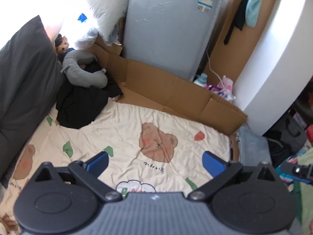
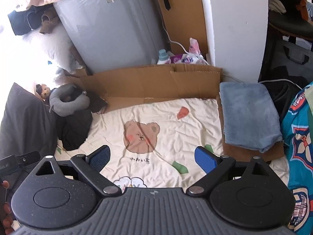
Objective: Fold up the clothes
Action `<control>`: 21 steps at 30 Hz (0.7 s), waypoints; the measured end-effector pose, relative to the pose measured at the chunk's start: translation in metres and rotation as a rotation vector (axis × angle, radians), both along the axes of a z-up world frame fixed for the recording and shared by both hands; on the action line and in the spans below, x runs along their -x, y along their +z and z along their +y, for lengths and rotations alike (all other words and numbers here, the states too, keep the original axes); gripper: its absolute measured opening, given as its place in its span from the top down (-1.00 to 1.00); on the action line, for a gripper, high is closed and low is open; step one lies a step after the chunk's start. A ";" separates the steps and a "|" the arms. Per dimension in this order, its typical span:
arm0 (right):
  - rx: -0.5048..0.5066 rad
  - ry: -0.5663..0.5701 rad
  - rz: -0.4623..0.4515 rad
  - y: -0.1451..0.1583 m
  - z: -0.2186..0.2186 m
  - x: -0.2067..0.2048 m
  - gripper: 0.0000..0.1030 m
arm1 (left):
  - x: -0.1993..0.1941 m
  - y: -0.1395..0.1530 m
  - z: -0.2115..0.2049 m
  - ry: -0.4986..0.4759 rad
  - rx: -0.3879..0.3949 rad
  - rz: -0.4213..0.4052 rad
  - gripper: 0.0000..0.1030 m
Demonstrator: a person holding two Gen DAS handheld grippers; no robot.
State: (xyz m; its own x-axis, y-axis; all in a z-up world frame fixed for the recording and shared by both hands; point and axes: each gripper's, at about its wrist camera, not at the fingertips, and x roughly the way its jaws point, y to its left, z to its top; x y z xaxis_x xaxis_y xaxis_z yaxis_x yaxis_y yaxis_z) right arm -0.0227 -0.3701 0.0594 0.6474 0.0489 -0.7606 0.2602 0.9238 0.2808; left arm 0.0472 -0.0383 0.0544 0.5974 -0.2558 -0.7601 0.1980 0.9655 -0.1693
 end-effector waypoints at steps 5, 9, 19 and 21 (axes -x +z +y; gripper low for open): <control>0.008 0.013 0.004 -0.010 -0.003 0.008 -0.88 | 0.005 -0.016 -0.011 -0.003 -0.003 0.038 -0.99; 0.018 0.030 0.017 -0.016 -0.004 0.013 -0.88 | 0.009 -0.025 -0.020 -0.021 -0.020 0.060 -0.99; 0.074 0.110 0.082 -0.022 0.009 0.012 -0.88 | 0.024 -0.025 -0.023 0.013 -0.060 0.088 -0.99; 0.084 0.129 0.097 -0.023 0.012 0.011 -0.88 | 0.026 -0.027 -0.023 0.018 -0.064 0.100 -0.99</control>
